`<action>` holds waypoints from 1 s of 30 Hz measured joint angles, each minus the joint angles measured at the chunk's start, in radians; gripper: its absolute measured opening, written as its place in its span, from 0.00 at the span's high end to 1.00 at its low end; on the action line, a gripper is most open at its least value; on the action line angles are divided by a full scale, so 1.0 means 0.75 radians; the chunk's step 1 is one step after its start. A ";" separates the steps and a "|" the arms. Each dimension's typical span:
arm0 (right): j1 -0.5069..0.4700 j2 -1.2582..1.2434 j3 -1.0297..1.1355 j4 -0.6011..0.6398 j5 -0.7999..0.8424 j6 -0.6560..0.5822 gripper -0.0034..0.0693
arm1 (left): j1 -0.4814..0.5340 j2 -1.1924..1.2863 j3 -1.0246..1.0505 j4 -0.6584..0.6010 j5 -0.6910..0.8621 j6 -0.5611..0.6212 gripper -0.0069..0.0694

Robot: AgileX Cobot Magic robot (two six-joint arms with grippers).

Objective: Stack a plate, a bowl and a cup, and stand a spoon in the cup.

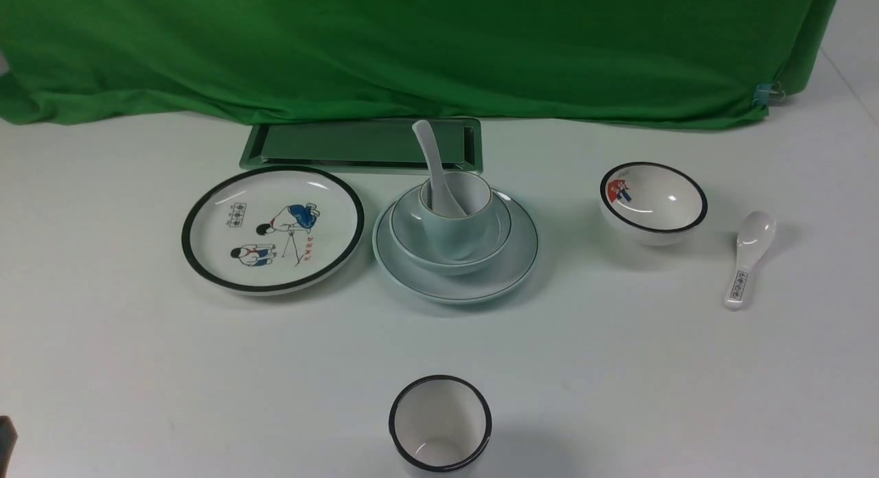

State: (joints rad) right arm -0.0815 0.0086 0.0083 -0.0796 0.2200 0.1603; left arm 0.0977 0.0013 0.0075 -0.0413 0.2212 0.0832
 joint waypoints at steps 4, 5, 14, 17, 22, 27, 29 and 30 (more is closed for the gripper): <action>0.000 0.000 0.000 0.000 0.000 0.000 0.76 | 0.000 0.000 0.000 0.000 0.000 0.000 0.95; 0.000 0.000 0.000 0.000 0.000 0.000 0.76 | 0.000 0.000 0.000 0.000 0.000 0.000 0.95; 0.000 0.000 0.000 0.000 0.000 0.000 0.75 | 0.000 0.000 0.000 0.003 0.000 0.000 0.95; 0.000 0.000 0.000 0.000 0.000 0.000 0.74 | 0.000 0.000 0.000 0.003 0.000 0.000 0.95; 0.000 0.000 0.000 0.000 0.000 0.000 0.72 | 0.000 0.000 0.000 0.003 0.000 0.000 0.95; 0.000 0.000 0.000 0.000 0.000 0.000 0.70 | 0.000 0.000 0.000 0.003 0.000 0.000 0.95; 0.000 0.000 0.000 0.000 0.000 0.000 0.69 | 0.000 0.000 0.000 0.004 0.000 0.000 0.95; 0.000 0.000 0.000 0.000 0.000 0.000 0.69 | 0.000 0.000 0.000 0.004 0.000 0.000 0.95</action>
State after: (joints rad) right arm -0.0815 0.0086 0.0083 -0.0796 0.2200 0.1603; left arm 0.0977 0.0013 0.0075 -0.0386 0.2212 0.0835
